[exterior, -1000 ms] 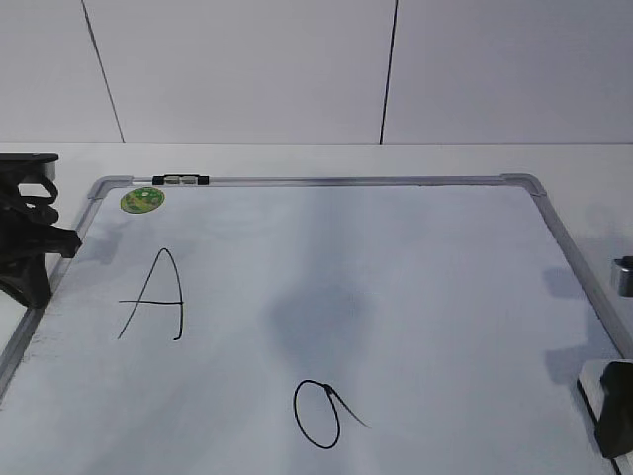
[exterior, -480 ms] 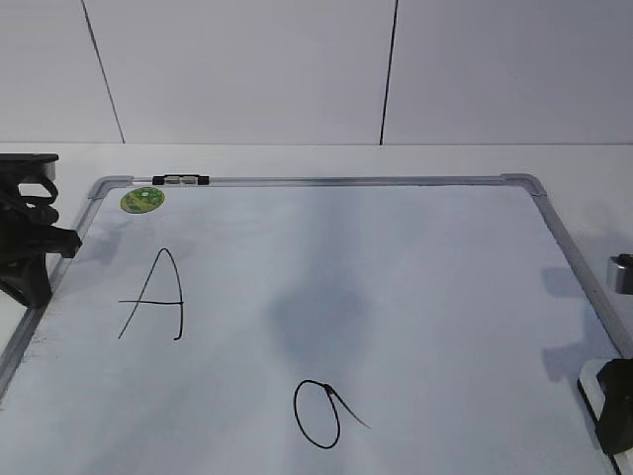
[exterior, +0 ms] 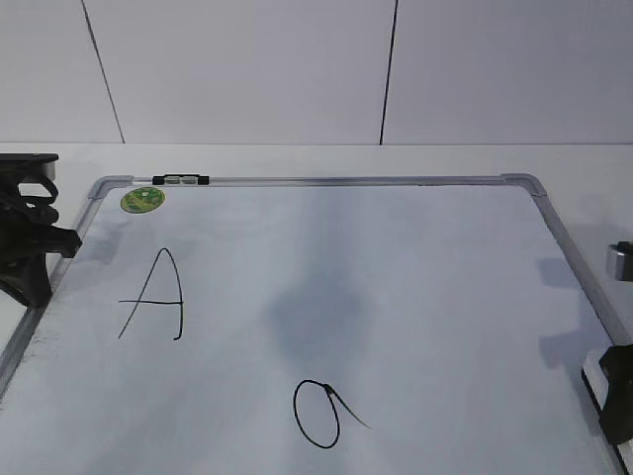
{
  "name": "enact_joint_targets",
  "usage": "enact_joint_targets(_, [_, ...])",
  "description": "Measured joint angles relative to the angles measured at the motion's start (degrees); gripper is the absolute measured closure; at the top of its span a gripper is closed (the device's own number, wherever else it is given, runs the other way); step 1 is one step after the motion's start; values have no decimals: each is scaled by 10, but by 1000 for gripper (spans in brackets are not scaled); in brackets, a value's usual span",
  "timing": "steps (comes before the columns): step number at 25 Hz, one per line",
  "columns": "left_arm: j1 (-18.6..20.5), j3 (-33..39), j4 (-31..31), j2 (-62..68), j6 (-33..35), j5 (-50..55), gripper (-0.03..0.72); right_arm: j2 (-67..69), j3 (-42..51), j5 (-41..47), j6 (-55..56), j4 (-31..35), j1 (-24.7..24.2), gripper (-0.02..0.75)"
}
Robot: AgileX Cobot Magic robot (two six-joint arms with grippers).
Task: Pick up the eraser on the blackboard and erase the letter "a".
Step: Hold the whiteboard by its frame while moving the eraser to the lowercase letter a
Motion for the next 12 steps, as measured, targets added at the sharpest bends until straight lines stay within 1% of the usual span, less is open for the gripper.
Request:
enact_joint_targets(5, [0, 0, 0, 0, 0, 0, 663, 0, -23, 25, 0, 0, 0, 186])
enact_joint_targets(12, [0, 0, 0, 0, 0, 0, 663, 0, -24, 32, 0, 0, 0, 187])
